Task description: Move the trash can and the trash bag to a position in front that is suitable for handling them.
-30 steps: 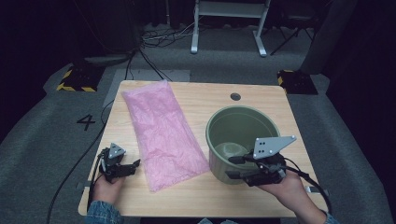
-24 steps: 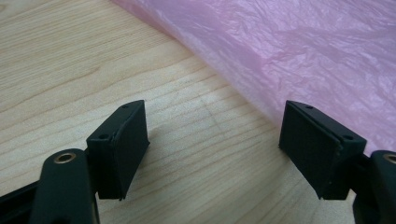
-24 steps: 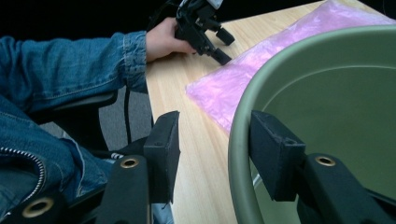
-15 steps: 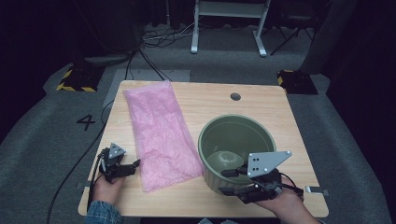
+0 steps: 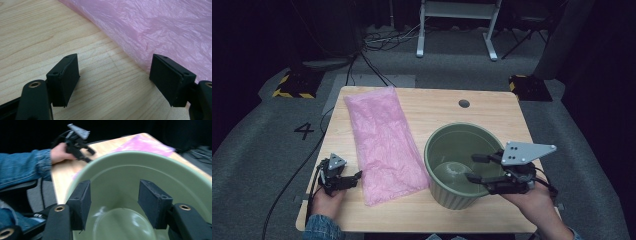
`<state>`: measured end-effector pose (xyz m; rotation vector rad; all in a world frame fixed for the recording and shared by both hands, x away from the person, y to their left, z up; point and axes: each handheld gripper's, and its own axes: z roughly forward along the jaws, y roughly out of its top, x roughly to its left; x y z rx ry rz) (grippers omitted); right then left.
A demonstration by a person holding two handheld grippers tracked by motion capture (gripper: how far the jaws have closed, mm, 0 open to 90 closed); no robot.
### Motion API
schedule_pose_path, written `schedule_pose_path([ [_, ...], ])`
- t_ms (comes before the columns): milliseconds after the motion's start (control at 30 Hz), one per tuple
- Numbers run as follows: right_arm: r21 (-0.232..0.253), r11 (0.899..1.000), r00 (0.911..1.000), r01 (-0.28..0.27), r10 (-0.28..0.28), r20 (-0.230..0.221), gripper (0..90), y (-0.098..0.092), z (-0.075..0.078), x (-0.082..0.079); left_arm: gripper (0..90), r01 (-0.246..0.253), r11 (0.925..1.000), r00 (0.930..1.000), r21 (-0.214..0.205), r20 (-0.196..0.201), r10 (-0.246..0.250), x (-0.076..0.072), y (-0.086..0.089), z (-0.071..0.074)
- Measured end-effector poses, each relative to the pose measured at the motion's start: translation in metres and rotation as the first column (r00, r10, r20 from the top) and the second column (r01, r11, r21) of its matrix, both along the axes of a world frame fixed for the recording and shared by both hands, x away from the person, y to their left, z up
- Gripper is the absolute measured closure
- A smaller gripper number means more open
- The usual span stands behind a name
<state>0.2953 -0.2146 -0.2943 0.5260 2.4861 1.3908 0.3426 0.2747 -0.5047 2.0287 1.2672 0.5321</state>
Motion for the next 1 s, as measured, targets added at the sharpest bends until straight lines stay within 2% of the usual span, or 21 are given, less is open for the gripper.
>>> schedule_pose_path([
  [200, 0.019, 0.993, 0.9925, 0.121, -0.121, 0.019, 41.8, -0.033, 0.001, 0.005, 23.3, 0.003, 1.0, 1.0, 0.001, 0.0, -0.003, 0.0, 0.0, 0.0],
  [433, 0.044, 0.972, 0.9724, 0.231, -0.232, 0.024, 40.1, -0.068, -0.004, 0.009, 23.1, 0.002, 1.0, 1.0, -0.004, -0.001, -0.002, 0.0, 0.0, 0.0],
  [600, 0.03, 0.947, 0.9468, 0.318, -0.319, 0.04, 38.1, -0.092, -0.013, 0.014, 22.8, 0.003, 1.0, 1.0, -0.004, 0.0, -0.003, 0.001, 0.0, 0.0],
  [833, 0.043, 0.911, 0.9115, 0.411, -0.411, -0.024, 38.2, -0.124, -0.041, 0.025, 22.9, 0.001, 1.0, 1.0, -0.002, -0.001, -0.001, 0.0, 0.0, 0.0],
  [900, 0.029, 0.9, 0.9004, 0.435, -0.434, -0.037, 38.1, -0.129, -0.052, 0.028, 22.9, 0.0, 1.0, 1.0, -0.002, -0.001, 0.0, 0.0, 0.0, 0.0],
  [1000, -0.016, 0.885, 0.8842, 0.465, -0.465, -0.044, 38.1, -0.135, -0.069, 0.033, 22.8, -0.001, 1.0, 1.0, -0.003, -0.001, 0.001, 0.0, 0.0, 0.0],
])
